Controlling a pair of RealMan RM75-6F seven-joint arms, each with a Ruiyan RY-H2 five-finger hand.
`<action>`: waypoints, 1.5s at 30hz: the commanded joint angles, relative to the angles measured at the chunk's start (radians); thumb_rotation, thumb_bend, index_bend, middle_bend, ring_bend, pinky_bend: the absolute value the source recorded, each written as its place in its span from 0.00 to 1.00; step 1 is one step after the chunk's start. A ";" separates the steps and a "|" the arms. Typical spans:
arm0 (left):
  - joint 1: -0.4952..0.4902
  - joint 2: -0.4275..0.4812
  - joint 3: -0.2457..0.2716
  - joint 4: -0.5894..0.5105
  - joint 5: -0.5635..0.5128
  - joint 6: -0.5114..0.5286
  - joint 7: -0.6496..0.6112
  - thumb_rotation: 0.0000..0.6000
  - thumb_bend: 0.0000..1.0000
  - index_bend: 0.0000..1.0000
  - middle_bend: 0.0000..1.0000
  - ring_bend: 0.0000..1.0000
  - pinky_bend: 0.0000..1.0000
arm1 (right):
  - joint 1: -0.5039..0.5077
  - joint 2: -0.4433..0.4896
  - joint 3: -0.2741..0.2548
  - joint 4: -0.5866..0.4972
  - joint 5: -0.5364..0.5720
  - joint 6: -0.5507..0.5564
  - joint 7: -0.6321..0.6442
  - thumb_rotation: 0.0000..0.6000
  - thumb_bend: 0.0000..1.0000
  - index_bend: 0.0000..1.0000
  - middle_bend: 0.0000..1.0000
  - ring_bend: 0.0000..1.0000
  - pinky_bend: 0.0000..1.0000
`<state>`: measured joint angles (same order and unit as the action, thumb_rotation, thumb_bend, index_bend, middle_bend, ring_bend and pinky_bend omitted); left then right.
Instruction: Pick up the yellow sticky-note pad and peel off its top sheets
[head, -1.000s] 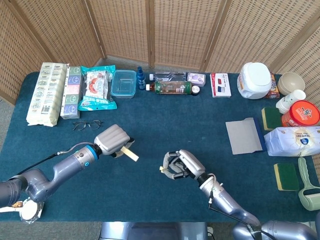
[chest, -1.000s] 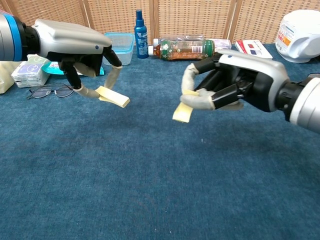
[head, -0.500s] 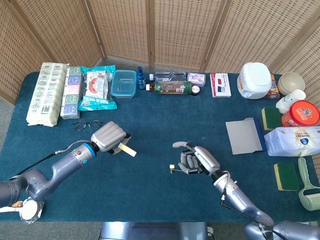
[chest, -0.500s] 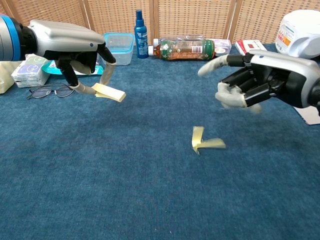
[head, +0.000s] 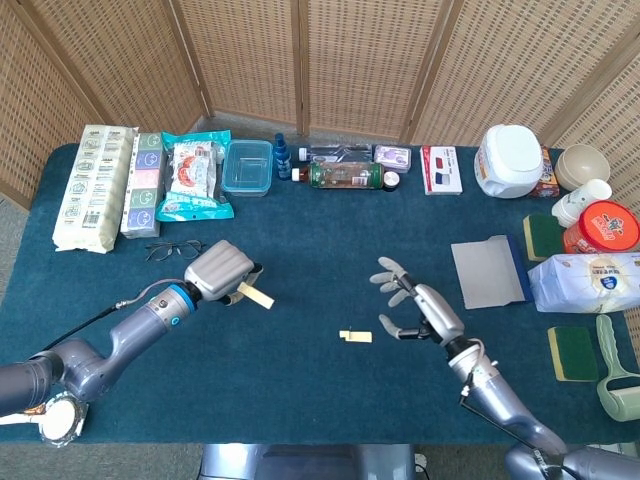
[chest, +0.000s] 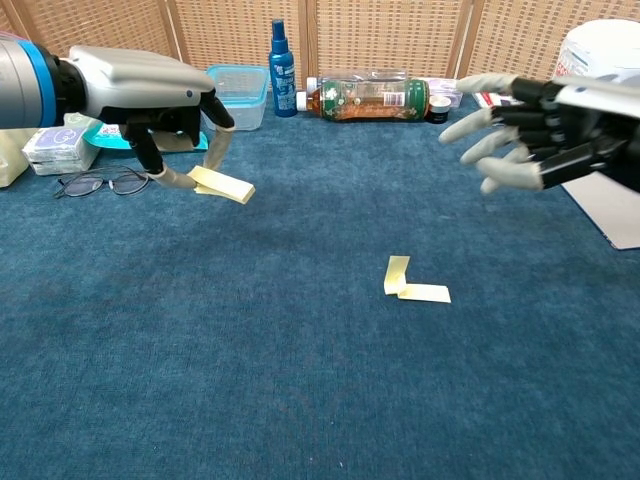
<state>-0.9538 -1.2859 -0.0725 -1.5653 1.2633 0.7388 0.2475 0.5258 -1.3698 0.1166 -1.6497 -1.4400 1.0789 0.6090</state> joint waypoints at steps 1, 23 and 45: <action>-0.005 -0.010 -0.005 -0.001 -0.027 -0.006 0.026 1.00 0.30 0.33 0.69 0.72 0.88 | -0.011 0.013 -0.001 0.000 -0.004 0.013 0.009 1.00 0.43 0.02 0.24 0.25 0.38; 0.121 0.085 0.011 -0.135 -0.060 0.145 -0.013 1.00 0.24 0.15 0.37 0.37 0.54 | -0.061 0.070 0.009 -0.003 0.000 0.077 -0.010 1.00 0.43 0.05 0.20 0.13 0.23; 0.729 0.231 0.246 -0.251 0.207 0.807 -0.126 1.00 0.24 0.15 0.36 0.35 0.52 | -0.235 0.095 -0.049 -0.078 0.003 0.342 -0.624 1.00 0.43 0.11 0.19 0.09 0.17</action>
<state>-0.2597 -1.0455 0.1551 -1.8342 1.4452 1.5121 0.1348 0.3179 -1.2688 0.0835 -1.7240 -1.4173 1.3801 0.0484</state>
